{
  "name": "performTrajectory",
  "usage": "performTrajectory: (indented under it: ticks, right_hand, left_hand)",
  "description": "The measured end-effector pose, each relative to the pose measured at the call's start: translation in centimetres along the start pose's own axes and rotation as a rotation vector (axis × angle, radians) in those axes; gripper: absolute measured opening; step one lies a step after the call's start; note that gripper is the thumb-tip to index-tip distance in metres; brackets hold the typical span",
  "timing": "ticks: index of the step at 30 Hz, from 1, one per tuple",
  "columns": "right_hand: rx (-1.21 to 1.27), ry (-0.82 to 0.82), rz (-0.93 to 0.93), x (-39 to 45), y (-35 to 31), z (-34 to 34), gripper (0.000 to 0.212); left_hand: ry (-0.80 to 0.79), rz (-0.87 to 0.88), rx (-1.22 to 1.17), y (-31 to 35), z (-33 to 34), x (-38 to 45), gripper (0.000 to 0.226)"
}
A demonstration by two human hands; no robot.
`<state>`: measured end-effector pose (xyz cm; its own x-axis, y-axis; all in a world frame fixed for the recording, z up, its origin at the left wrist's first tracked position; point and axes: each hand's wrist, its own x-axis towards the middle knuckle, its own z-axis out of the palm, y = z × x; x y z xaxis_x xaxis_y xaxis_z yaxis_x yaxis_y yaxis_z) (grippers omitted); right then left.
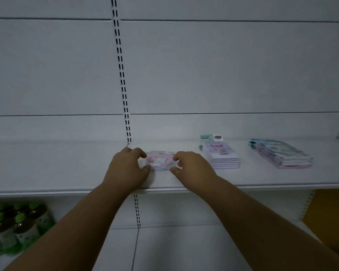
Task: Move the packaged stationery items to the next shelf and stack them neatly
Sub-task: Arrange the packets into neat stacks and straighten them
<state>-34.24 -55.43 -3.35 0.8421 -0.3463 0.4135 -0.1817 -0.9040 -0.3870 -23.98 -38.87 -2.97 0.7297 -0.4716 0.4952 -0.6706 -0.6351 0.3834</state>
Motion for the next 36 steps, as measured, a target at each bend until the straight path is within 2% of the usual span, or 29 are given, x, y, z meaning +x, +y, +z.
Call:
performTrajectory:
  ticks: [5,8,15,25,36]
  right_hand:
    - [-0.027,0.039,0.042,0.2,-1.1,0.9,0.025]
    - [-0.041,0.058,0.075,0.2,-1.5,0.9,0.017]
    - [-0.029,0.069,0.092,-0.2,-1.7,0.8,0.018]
    - [-0.07,0.046,0.08,-0.2,-2.0,1.1,0.021]
    - [-0.053,0.071,0.156,-0.6,-2.5,0.6,0.025]
  left_hand:
    - [-0.129,-0.015,-0.059,-2.0,-0.3,0.6,0.025]
    - [-0.101,0.032,-0.065,-2.3,0.1,0.4,0.017]
    - [-0.072,0.054,-0.06,-2.1,0.2,0.3,0.007]
    - [-0.01,0.034,-0.014,-2.2,0.6,0.2,0.011]
    - [-0.051,0.039,-0.002,-2.3,0.3,0.1,0.007]
